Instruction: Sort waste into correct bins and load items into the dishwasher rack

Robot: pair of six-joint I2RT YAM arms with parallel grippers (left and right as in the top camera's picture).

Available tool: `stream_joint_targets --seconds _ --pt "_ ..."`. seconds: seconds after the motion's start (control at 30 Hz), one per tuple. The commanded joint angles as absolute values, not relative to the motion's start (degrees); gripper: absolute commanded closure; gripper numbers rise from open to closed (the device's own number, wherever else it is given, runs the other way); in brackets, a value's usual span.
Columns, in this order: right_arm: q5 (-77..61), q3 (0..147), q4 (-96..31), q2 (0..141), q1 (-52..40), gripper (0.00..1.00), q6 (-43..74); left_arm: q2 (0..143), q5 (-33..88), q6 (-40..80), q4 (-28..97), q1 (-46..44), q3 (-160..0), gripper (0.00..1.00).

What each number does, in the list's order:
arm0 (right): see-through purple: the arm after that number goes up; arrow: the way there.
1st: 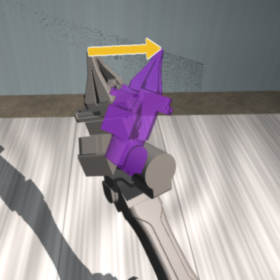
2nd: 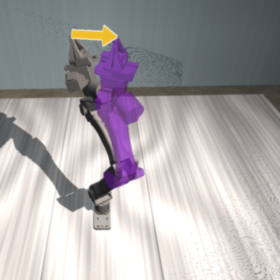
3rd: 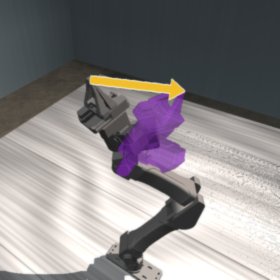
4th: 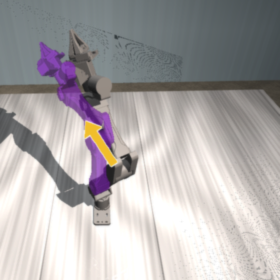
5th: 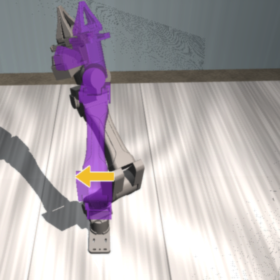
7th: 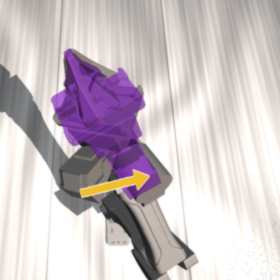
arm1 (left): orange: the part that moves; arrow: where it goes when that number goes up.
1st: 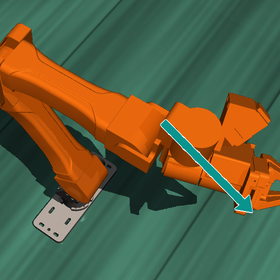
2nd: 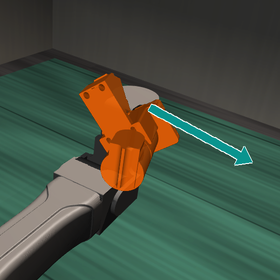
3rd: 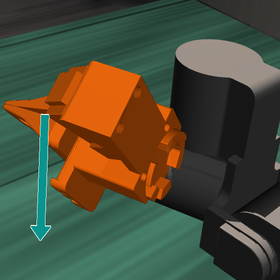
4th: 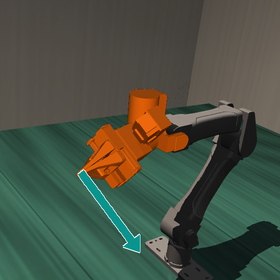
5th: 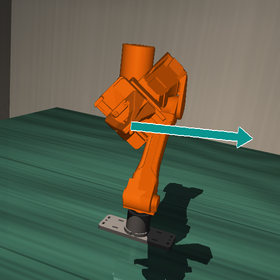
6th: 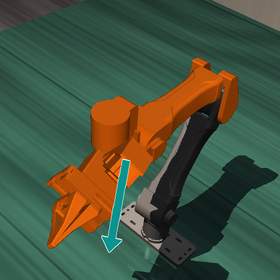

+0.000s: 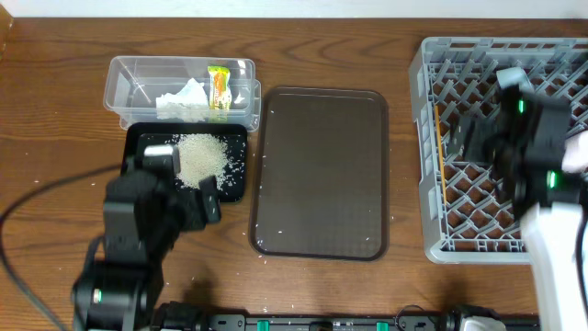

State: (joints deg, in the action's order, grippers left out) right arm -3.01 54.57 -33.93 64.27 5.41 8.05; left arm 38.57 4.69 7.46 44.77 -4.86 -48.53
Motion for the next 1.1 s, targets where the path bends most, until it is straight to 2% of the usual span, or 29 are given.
stream_joint_targets --seconds 0.0,0.23,0.6,1.07 --pt "-2.81 47.92 -31.46 55.53 5.28 0.01 10.68 35.27 3.60 7.77 44.49 -4.51 -46.78 0.03" --pt "-2.83 41.69 -33.76 47.64 5.28 0.01 10.68 34.46 3.60 7.75 44.82 -4.51 -46.78 0.02" --pt "-2.83 41.56 -45.65 48.58 5.28 0.01 10.66 34.46 3.60 7.75 44.88 -4.51 -46.78 0.02" --pt "-2.81 41.56 -46.83 48.27 5.28 0.01 9.56 34.46 3.60 7.75 44.88 -4.51 -46.78 0.02"
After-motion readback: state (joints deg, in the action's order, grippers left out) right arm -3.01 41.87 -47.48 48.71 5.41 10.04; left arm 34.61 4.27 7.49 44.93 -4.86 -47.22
